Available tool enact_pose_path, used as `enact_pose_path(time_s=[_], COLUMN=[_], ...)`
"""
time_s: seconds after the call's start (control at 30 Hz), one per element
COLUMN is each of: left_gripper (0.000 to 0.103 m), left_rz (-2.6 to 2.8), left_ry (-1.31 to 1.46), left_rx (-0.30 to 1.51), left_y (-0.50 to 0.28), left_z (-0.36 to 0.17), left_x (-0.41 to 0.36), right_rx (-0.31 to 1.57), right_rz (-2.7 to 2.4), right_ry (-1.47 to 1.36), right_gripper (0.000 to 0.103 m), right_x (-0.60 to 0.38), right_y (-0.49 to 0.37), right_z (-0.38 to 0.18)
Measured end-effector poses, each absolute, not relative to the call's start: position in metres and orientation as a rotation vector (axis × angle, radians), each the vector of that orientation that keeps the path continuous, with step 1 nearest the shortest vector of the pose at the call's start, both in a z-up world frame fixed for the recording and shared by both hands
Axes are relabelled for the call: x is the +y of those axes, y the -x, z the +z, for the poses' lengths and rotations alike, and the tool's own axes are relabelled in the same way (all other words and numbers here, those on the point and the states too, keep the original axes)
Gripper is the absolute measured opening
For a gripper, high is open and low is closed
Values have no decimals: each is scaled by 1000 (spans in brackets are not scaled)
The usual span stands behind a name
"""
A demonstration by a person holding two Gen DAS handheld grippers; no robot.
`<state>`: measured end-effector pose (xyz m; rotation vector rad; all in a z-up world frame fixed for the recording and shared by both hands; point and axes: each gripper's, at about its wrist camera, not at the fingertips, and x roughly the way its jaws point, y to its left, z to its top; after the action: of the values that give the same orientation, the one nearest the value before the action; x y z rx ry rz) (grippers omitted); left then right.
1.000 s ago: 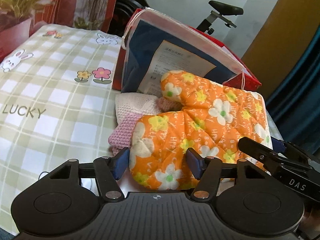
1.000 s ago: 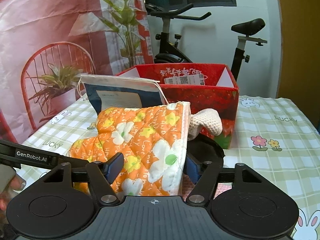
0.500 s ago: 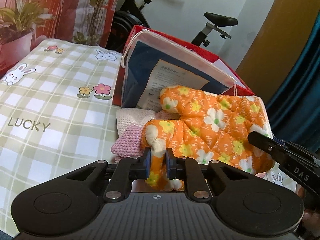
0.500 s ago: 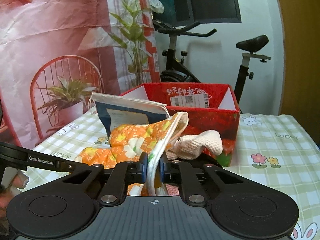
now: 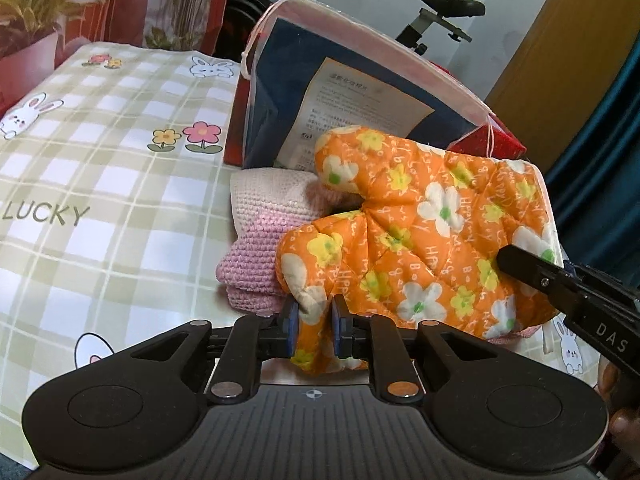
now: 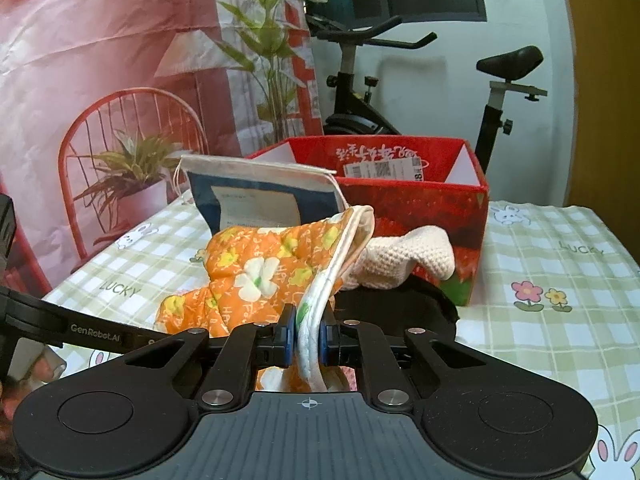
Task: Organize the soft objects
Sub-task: 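Lift the orange floral cloth with the left tool and drop it into the red box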
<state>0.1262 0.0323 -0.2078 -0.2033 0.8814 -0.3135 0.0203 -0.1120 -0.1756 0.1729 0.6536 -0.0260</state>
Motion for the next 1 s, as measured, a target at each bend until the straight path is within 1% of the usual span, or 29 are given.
enact_pose_path(time_s=[0.17,0.3,0.5,0.7,0.83,1.0], left_gripper=[16,16,15,15,15,15], left_rz=[-327,-324,-323,-338,-339,-346], left_ry=[252,256,205,156,136,130], left_rx=[873,819,629,512,456,413], left_y=[-128,-121,-99,-88,-97,-132], left_z=[-209,-202,-160,-124,-103,-75], left_x=[38,42,46,41,39,32], right_rx=[656,649,552,464,402,357], right_rz=[-23,-23,2,21,37,52], right_ry=[-176,-171,-129,-89,-49,-21], right_gripper=[11,10,9,8,9,8], right_x=[-112,-110,-103,-100,-104,-118], right_y=[-21,-21,-14,-11,-21,-54], right_z=[-176,-172,-141,-105,-79,-55])
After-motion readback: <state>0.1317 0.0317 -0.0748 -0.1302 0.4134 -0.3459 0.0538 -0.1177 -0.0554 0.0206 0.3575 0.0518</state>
